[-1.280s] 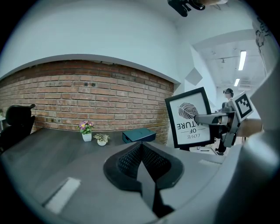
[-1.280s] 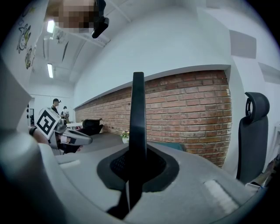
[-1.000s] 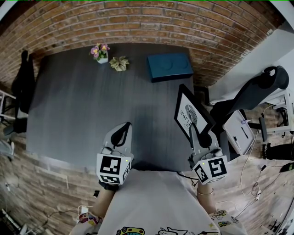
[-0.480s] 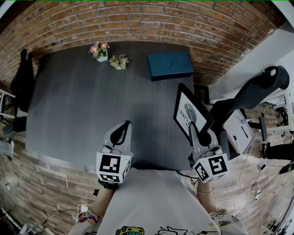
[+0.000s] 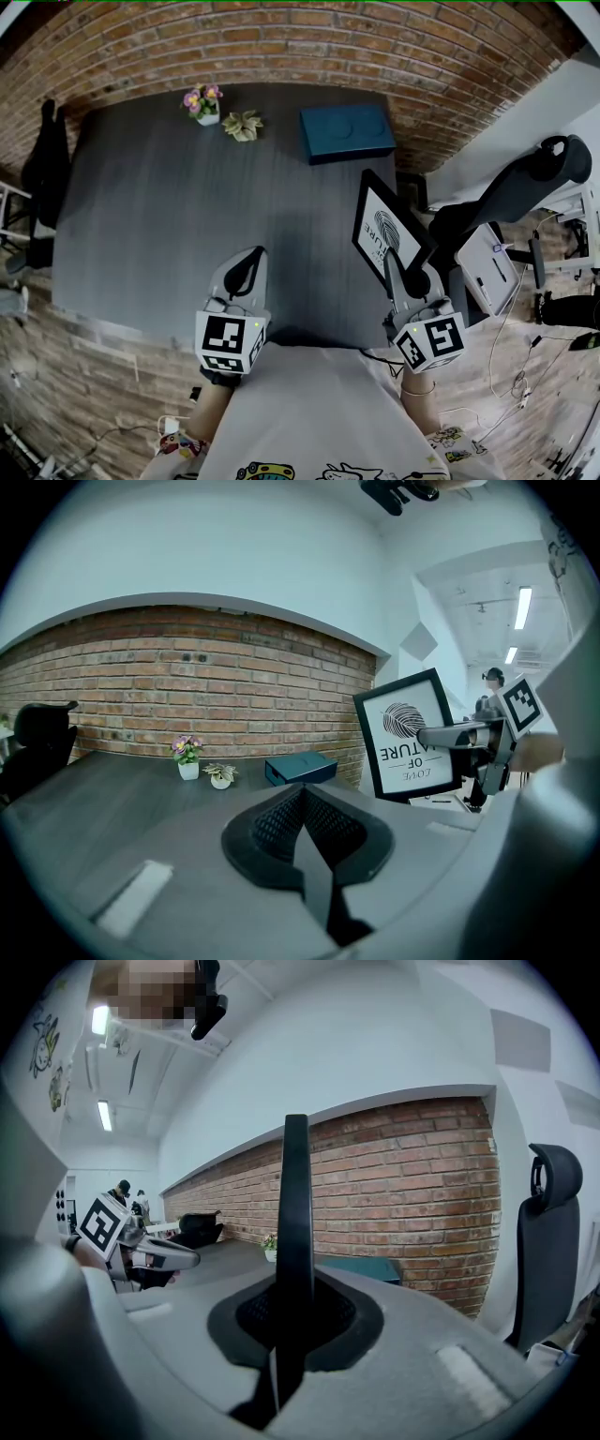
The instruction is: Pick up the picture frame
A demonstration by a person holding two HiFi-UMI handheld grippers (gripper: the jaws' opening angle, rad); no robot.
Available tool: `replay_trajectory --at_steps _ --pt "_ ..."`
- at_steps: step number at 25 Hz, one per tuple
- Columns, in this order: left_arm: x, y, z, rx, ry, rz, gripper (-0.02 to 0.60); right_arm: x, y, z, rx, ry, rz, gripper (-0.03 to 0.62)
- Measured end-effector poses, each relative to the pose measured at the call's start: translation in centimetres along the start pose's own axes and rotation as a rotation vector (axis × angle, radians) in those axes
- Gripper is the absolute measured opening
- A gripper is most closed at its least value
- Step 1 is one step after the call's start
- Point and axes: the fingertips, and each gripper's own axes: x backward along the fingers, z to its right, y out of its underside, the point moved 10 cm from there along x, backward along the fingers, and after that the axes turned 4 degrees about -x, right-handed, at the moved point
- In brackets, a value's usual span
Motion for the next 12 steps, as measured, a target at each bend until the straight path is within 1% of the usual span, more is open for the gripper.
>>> replay_trajectory --at_steps 12 --pt "-0.31 -0.02 -0.11 -0.001 0.002 -0.006 0.012 0.01 0.10 0.28 -0.009 0.012 -0.007 0.012"
